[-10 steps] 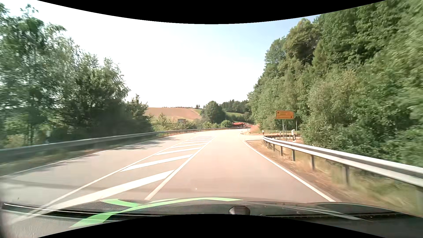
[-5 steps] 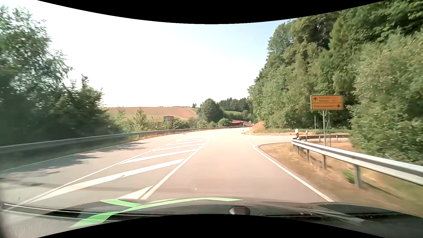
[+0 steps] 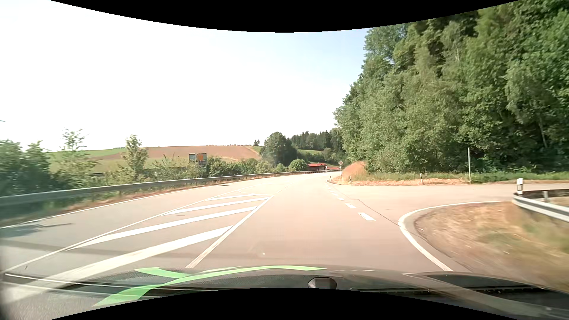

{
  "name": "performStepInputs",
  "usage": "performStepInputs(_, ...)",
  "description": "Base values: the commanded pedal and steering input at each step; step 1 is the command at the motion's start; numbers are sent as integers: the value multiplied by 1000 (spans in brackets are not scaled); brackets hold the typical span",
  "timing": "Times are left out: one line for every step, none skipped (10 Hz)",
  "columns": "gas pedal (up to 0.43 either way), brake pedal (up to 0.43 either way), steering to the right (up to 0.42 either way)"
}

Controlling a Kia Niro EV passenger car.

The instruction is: Follow the waypoints while adhering to traffic rules and regulations

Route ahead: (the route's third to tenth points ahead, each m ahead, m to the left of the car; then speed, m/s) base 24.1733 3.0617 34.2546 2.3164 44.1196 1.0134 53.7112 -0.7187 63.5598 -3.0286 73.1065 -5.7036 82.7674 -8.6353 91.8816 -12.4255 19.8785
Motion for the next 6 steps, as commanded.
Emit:
performStepInputs(28,0,5)
performStepInputs(28,0,3)
performStepInputs(28,0,3)
performStepInputs(28,0,3)
performStepInputs(28,0,4)
performStepInputs(28,0,5)
